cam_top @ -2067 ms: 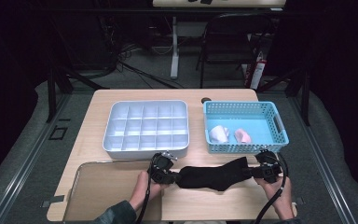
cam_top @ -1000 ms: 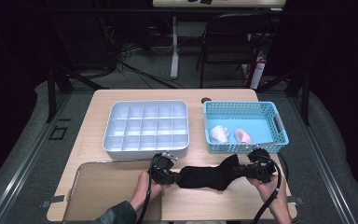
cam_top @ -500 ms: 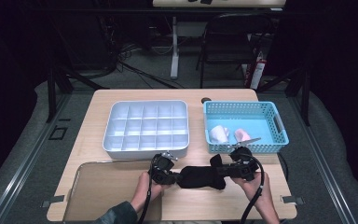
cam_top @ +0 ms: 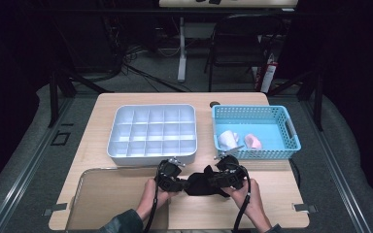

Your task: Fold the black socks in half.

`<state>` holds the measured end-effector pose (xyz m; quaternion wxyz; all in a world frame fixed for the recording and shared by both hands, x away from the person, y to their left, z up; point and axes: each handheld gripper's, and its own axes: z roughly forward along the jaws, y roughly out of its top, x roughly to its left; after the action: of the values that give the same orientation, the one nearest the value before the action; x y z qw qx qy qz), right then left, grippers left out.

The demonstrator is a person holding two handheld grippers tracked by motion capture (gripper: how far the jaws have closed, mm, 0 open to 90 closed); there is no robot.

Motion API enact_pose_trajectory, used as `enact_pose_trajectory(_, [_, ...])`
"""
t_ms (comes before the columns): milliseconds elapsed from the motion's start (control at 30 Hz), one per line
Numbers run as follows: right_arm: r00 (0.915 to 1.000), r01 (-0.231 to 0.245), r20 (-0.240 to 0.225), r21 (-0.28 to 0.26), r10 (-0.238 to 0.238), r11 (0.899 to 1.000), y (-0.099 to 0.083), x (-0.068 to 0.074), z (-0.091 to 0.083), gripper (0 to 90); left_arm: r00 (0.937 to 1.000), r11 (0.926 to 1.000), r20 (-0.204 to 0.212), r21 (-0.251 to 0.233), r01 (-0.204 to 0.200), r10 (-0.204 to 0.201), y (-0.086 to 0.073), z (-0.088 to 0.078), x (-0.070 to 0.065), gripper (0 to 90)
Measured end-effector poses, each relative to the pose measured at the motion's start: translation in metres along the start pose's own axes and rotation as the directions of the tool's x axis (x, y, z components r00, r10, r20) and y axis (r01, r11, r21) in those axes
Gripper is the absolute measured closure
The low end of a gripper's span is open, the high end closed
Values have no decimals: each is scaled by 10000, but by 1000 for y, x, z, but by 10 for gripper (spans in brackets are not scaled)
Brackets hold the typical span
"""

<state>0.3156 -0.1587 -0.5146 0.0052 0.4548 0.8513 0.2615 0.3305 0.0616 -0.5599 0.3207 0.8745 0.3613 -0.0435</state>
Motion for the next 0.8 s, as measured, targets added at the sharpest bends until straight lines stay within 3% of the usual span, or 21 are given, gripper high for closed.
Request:
enact_pose_trajectory(267, [9998,176,109,-130,-175,9998,4,13,11,780,10000,10000,74,26,45,-45,0,1,0,834])
enact_pose_trajectory(367, [9995,246,198,52,-247,9997,5,16,20,765,9999,10000,90,44,63,-64,0,1,0,834])
enact_pose_trajectory(500, [9996,203,-177,169,-200,9997,5,13,25,693,9999,9999,80,103,62,-63,0,1,1,832])
enact_pose_trajectory(633, [9983,280,-505,-152,-287,9995,4,16,22,586,9999,9998,87,175,57,-59,0,1,1,820])
enact_pose_trajectory(800, [9960,374,-801,-313,-398,9988,4,15,12,522,9999,9999,-61,110,81,-80,2,-11,4,727])
